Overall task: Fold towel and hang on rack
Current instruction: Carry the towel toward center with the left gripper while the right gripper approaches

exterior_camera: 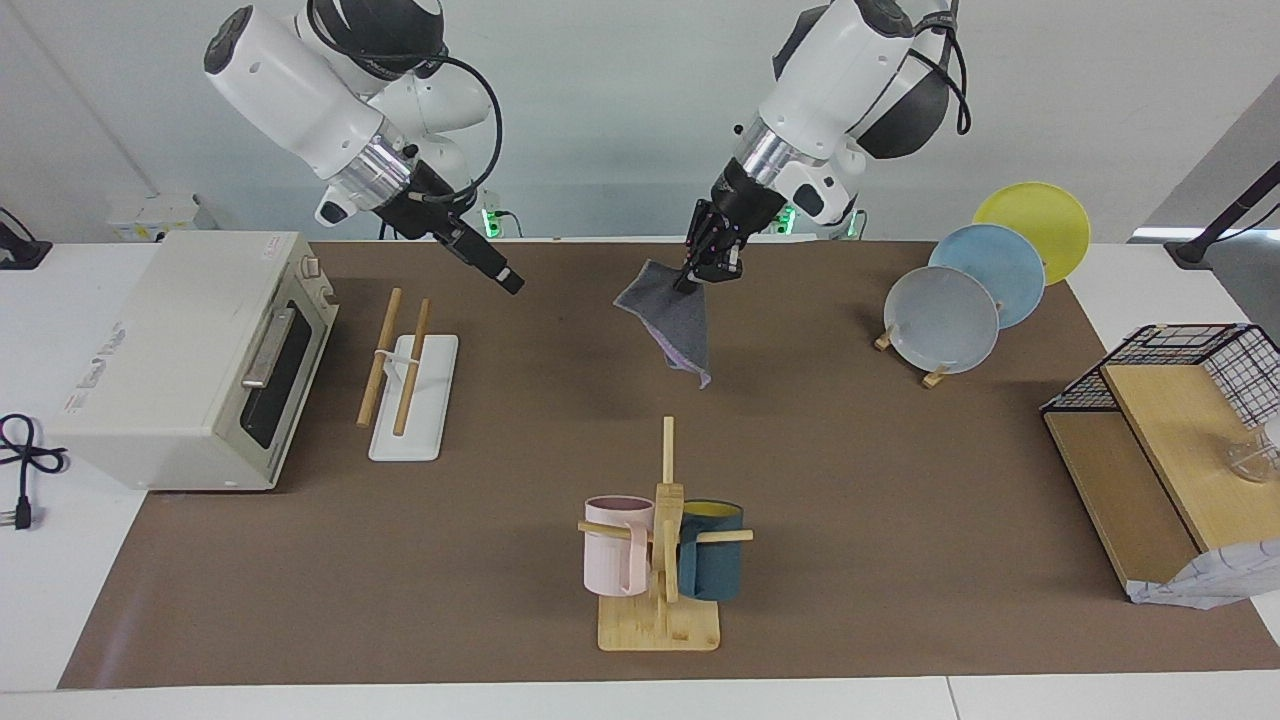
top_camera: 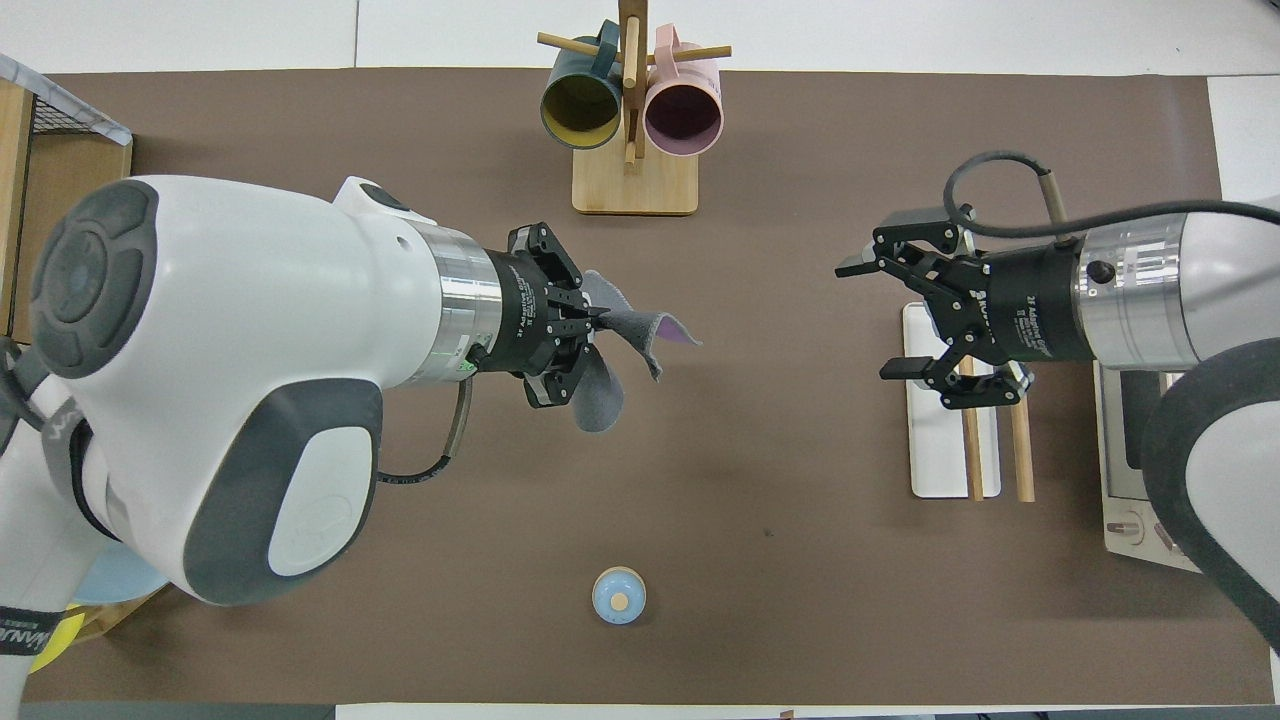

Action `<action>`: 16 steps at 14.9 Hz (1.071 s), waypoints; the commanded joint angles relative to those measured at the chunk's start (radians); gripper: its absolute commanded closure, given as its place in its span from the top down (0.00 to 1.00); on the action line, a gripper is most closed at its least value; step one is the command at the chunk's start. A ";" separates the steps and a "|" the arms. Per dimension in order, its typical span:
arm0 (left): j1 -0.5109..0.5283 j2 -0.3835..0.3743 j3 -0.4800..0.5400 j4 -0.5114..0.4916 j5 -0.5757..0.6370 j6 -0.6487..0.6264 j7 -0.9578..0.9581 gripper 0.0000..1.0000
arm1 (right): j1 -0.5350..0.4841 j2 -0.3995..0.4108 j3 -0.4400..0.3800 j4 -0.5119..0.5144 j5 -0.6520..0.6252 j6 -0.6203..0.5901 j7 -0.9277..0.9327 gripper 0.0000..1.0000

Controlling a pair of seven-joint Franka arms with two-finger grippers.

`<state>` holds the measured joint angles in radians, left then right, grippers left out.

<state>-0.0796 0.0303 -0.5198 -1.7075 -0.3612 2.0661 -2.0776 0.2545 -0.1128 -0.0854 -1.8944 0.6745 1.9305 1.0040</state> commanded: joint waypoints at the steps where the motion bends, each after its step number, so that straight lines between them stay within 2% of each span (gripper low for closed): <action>1: -0.026 -0.010 0.004 -0.007 0.041 0.038 -0.094 0.00 | 0.014 -0.039 0.000 -0.066 0.112 0.059 0.172 1.00; 7: -0.068 -0.012 0.004 -0.027 0.099 0.140 -0.243 0.00 | 0.167 -0.015 0.000 -0.115 0.186 0.220 0.304 1.00; 13: -0.089 -0.017 0.004 -0.032 0.108 0.141 -0.295 0.00 | 0.203 0.054 0.000 -0.106 0.191 0.277 0.308 1.00; 16: -0.089 -0.017 0.006 -0.032 0.108 0.141 -0.315 0.00 | 0.247 0.082 0.001 -0.104 0.191 0.363 0.303 1.00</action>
<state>-0.1598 0.0305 -0.5228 -1.7174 -0.2698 2.1863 -2.3564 0.4689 -0.0474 -0.0844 -1.9996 0.8430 2.2368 1.3153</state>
